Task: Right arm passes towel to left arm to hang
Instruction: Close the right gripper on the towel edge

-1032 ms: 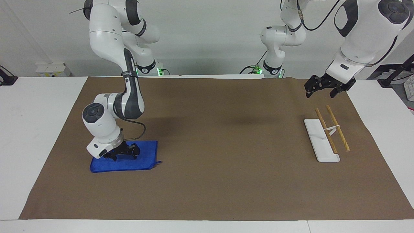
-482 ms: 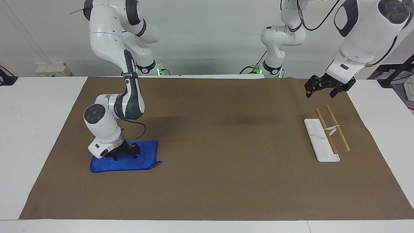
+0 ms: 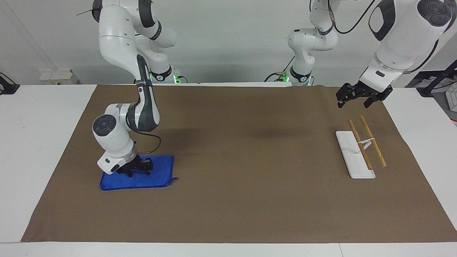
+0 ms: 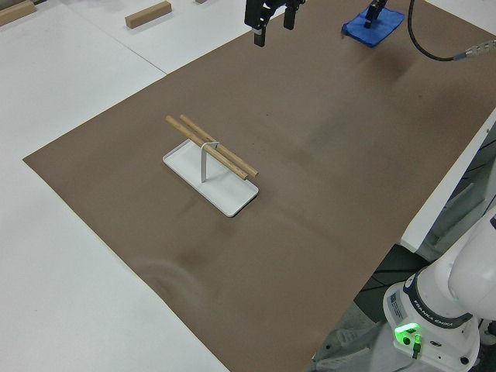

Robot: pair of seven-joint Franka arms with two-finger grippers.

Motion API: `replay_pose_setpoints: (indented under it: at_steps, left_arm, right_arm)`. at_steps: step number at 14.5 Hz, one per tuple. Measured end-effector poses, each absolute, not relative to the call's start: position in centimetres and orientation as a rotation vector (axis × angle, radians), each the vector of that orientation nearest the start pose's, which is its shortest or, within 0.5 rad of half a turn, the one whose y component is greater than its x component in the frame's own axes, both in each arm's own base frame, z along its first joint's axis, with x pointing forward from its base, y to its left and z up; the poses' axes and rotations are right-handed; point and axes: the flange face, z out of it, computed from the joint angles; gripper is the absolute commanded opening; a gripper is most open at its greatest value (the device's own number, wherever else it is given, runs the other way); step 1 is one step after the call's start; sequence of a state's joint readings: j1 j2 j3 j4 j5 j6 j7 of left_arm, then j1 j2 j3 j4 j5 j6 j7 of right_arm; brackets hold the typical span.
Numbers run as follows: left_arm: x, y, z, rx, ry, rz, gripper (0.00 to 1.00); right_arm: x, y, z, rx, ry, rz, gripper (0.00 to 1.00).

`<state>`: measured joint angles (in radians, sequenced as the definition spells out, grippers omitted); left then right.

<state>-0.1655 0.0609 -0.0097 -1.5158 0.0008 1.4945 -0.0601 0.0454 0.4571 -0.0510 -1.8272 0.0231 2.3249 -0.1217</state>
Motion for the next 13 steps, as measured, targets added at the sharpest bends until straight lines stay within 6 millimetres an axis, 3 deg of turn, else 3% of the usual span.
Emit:
replay_pose_setpoints:
  at_steps: [1,3,8,13]
  left_arm:
    - [55.6,-9.8,61.0,-3.124,0.18,0.128,0.98]
    - [55.6,-9.8,61.0,-3.124,0.18,0.128,0.98]
    - [55.6,-9.8,61.0,-3.124,0.18,0.128,0.98]
    - [55.7,-9.8,61.0,-3.124,0.18,0.126,0.96]
  right_arm:
    - [65.0,-0.1,29.0,-3.144,-0.167,-0.067,0.13]
    - [65.0,-0.1,29.1,-3.144,-0.167,-0.068,0.02]
    - [65.0,0.2,29.8,-3.139,-0.172,0.01,0.0]
    - [66.1,1.7,35.5,-3.066,-0.078,0.178,0.0]
